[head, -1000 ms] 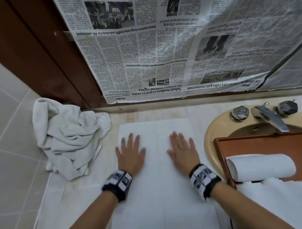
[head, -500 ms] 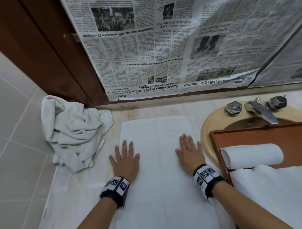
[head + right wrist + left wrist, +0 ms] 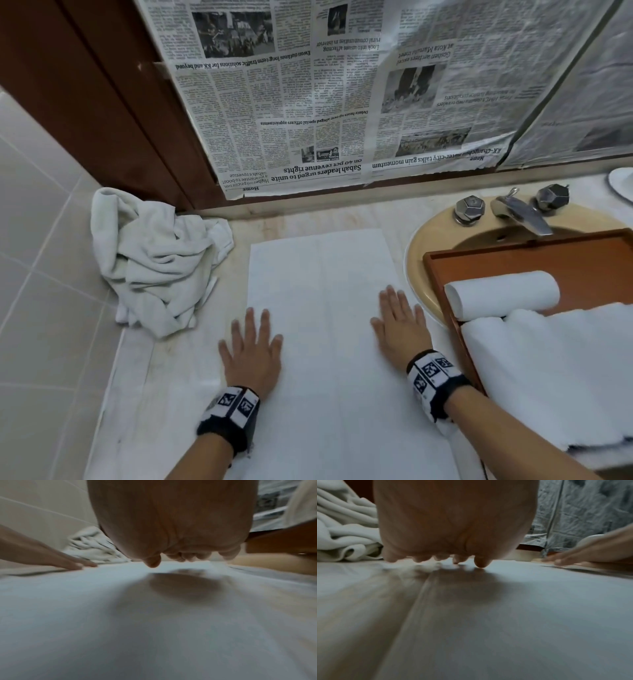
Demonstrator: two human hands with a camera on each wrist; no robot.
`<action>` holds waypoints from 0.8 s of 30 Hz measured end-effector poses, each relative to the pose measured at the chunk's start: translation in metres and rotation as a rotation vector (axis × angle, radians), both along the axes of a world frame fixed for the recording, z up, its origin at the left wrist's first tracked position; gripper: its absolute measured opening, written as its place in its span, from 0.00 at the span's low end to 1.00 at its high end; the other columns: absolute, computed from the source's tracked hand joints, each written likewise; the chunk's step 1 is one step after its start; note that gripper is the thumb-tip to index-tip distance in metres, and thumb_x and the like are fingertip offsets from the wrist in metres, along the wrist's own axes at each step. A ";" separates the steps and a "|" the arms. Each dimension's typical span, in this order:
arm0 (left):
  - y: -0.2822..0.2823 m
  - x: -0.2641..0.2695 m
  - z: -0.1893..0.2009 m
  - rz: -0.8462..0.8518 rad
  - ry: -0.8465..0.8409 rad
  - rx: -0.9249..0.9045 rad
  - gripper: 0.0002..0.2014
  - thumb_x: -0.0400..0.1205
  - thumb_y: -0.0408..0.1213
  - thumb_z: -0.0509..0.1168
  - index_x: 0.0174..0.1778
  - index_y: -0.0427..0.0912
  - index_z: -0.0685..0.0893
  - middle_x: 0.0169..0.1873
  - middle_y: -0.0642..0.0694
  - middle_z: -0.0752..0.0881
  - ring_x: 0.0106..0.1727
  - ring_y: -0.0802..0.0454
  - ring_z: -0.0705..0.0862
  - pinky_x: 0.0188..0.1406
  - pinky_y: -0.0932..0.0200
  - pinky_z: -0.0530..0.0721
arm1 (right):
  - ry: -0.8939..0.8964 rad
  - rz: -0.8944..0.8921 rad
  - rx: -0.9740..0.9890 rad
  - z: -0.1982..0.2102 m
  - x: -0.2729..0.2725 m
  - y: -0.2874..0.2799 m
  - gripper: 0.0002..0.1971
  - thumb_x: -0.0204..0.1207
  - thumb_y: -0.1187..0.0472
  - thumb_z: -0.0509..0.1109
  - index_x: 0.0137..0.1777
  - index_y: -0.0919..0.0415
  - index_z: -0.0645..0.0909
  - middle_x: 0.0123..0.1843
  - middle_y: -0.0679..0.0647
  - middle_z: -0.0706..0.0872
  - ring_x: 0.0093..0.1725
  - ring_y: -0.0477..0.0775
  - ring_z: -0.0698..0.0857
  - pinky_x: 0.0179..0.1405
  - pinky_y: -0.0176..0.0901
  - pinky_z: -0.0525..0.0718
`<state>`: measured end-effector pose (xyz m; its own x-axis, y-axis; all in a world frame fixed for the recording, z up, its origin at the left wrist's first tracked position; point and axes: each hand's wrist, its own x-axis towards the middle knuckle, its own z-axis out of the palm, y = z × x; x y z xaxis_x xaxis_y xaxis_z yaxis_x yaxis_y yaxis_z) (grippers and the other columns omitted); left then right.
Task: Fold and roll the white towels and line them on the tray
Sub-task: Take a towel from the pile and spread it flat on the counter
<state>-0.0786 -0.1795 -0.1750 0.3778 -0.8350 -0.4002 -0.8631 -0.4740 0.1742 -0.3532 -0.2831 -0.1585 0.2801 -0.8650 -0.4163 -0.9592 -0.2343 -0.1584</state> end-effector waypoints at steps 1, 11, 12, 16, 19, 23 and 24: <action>0.008 -0.003 0.001 0.001 -0.004 -0.011 0.33 0.82 0.63 0.28 0.85 0.60 0.33 0.85 0.55 0.31 0.87 0.44 0.35 0.84 0.34 0.39 | -0.009 0.035 -0.017 0.001 0.000 0.011 0.32 0.86 0.43 0.31 0.85 0.55 0.30 0.85 0.49 0.28 0.85 0.51 0.32 0.83 0.57 0.32; -0.011 -0.033 0.021 0.020 -0.007 0.069 0.36 0.88 0.58 0.44 0.88 0.46 0.41 0.87 0.43 0.37 0.87 0.42 0.38 0.84 0.35 0.42 | -0.041 -0.125 -0.091 -0.005 -0.004 0.033 0.33 0.86 0.43 0.40 0.88 0.57 0.47 0.89 0.54 0.45 0.87 0.57 0.48 0.83 0.55 0.54; -0.027 -0.034 0.025 -0.004 -0.021 0.036 0.35 0.88 0.57 0.48 0.88 0.44 0.48 0.88 0.42 0.42 0.87 0.40 0.42 0.84 0.35 0.45 | -0.057 -0.150 -0.135 -0.003 -0.004 0.030 0.30 0.88 0.46 0.47 0.87 0.58 0.54 0.88 0.56 0.53 0.86 0.59 0.55 0.80 0.56 0.61; -0.098 -0.063 0.040 -0.228 0.074 -0.227 0.26 0.86 0.51 0.58 0.80 0.46 0.70 0.82 0.45 0.66 0.80 0.42 0.67 0.75 0.47 0.69 | -0.095 -0.208 -0.252 0.000 0.003 0.016 0.23 0.76 0.57 0.74 0.71 0.61 0.80 0.69 0.62 0.80 0.62 0.66 0.81 0.54 0.58 0.83; -0.154 -0.100 0.042 -0.307 0.224 -0.266 0.23 0.86 0.49 0.60 0.76 0.44 0.74 0.73 0.42 0.74 0.72 0.40 0.74 0.68 0.46 0.76 | -0.150 -0.241 -0.291 -0.003 0.004 0.005 0.24 0.56 0.71 0.84 0.54 0.61 0.88 0.51 0.63 0.83 0.44 0.66 0.83 0.34 0.53 0.86; -0.208 -0.146 0.035 -0.329 0.264 -0.156 0.24 0.85 0.55 0.61 0.71 0.41 0.75 0.66 0.39 0.78 0.67 0.39 0.77 0.63 0.44 0.78 | -0.260 -0.286 -0.357 -0.011 0.004 -0.005 0.27 0.52 0.79 0.80 0.52 0.59 0.88 0.50 0.61 0.81 0.45 0.64 0.83 0.33 0.48 0.87; -0.217 -0.154 0.033 -0.309 0.235 -0.152 0.25 0.85 0.57 0.60 0.70 0.42 0.75 0.66 0.41 0.77 0.67 0.40 0.76 0.62 0.43 0.78 | -0.290 -0.304 -0.345 -0.012 0.003 -0.007 0.25 0.56 0.78 0.78 0.53 0.59 0.87 0.51 0.61 0.80 0.47 0.64 0.82 0.34 0.48 0.86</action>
